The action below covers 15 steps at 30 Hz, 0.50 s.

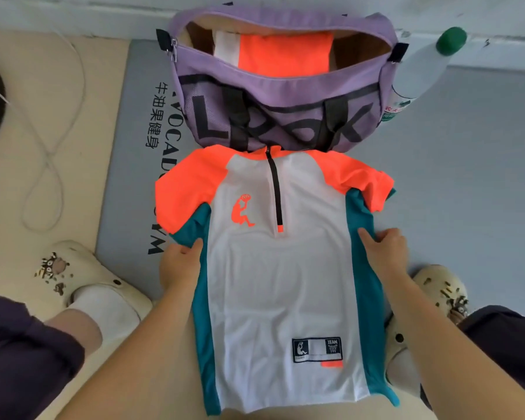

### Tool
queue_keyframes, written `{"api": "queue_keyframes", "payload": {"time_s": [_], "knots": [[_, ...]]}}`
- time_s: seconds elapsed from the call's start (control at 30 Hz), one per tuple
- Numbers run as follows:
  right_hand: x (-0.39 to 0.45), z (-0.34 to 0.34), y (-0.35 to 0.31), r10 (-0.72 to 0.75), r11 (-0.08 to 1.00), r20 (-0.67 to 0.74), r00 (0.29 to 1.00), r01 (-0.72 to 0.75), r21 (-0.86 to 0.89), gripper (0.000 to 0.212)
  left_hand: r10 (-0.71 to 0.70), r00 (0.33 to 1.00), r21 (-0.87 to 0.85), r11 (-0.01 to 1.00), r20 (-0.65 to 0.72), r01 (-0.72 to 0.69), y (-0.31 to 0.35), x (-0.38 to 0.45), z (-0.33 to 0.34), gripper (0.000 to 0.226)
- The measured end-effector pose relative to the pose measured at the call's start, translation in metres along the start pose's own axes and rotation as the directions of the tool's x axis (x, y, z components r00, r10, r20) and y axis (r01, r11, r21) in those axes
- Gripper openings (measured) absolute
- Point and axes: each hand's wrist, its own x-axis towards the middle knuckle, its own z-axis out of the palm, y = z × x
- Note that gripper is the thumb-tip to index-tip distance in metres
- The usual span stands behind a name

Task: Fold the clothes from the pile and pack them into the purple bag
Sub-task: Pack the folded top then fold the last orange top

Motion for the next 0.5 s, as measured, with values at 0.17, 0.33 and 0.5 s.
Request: {"api": "queue_keyframes", "payload": {"time_s": [0.17,0.33,0.5], "knots": [[0.001,0.002,0.004,-0.009,1.000,0.038,0.999,0.010,-0.016,0.027,-0.106,0.994,0.073,0.992,0.002,0.105,0.006,0.010,0.004,0.054],[0.002,0.003,0.001,-0.055,0.997,0.076,0.996,0.058,-0.041,0.024,-0.134,0.990,-0.068,0.989,-0.044,0.130,0.018,0.029,-0.003,0.052],[0.003,0.000,0.006,-0.042,0.999,0.062,0.997,0.040,0.035,0.025,-0.093,0.996,-0.274,0.957,0.014,0.094,0.028,0.045,-0.007,0.022]]}}
